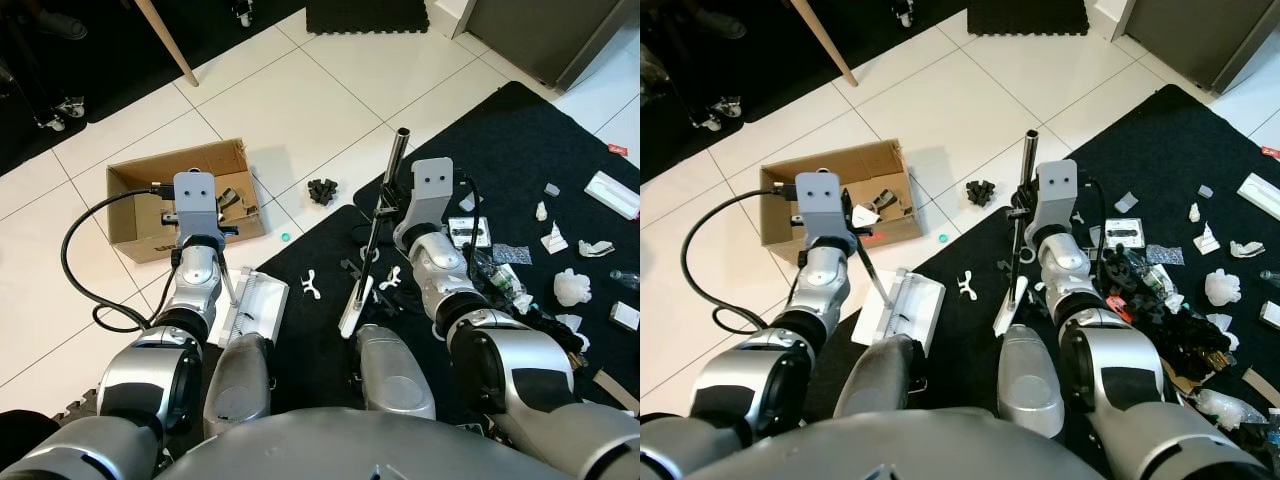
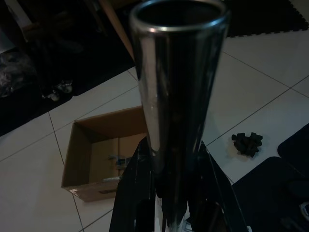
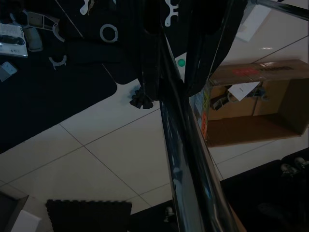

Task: Sweep floor

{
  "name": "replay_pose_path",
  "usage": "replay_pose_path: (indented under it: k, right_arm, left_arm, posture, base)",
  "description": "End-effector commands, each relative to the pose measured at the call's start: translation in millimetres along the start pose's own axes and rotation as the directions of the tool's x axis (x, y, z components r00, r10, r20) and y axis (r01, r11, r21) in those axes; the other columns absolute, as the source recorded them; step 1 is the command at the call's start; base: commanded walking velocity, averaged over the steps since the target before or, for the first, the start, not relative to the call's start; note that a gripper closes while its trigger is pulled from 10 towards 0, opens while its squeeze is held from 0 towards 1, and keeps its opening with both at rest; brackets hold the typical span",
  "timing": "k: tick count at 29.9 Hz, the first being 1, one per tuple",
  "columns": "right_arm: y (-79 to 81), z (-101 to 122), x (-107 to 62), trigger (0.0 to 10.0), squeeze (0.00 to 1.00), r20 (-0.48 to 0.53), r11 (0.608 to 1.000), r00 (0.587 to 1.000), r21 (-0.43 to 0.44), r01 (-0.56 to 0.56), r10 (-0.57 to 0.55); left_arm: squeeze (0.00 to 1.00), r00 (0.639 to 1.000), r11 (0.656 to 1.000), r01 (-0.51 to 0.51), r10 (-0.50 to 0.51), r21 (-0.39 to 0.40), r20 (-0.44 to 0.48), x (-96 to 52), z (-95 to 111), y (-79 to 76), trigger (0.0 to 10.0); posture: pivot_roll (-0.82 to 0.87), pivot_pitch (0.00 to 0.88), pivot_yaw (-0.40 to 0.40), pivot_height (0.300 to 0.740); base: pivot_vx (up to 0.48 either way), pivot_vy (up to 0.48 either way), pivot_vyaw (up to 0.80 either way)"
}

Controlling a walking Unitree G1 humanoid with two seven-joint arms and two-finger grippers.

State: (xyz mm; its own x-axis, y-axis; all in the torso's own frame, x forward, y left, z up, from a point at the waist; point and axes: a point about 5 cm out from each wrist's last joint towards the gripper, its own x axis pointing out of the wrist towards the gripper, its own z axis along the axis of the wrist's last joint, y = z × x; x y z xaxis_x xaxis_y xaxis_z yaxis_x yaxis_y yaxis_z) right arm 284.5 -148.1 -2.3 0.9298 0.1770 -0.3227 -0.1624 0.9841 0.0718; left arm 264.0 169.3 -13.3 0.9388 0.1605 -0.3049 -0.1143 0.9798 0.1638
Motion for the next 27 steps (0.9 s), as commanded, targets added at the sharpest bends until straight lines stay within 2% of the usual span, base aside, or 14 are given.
replay_pose_path:
  k: [1, 27]
  right_arm:
    - [0.0, -9.0, -3.2, 10.0, 0.0, -0.047, 1.0, 0.999, 0.003, 0.005, -0.005]
    - [0.4, -8.4, -2.6, 10.0, 0.0, -0.048, 1.0, 0.999, 0.005, 0.006, -0.005]
  left_arm:
    - [0.0, 0.987, 0.996, 0.002, 0.012, 0.088, -0.158, -12.8, -32.1, 13.7, 10.0]
    - [0.0, 0.988, 0.996, 0.002, 0.012, 0.091, -0.155, -11.9, -31.0, 14.0, 10.0]
  posture:
    - [-0.03, 0.0, 0.035, 0.74]
    - [-0.03, 0.0, 0.036, 0.74]
  base:
    - [0.0, 0.0, 0.0]
    - [0.0, 0.0, 0.0]
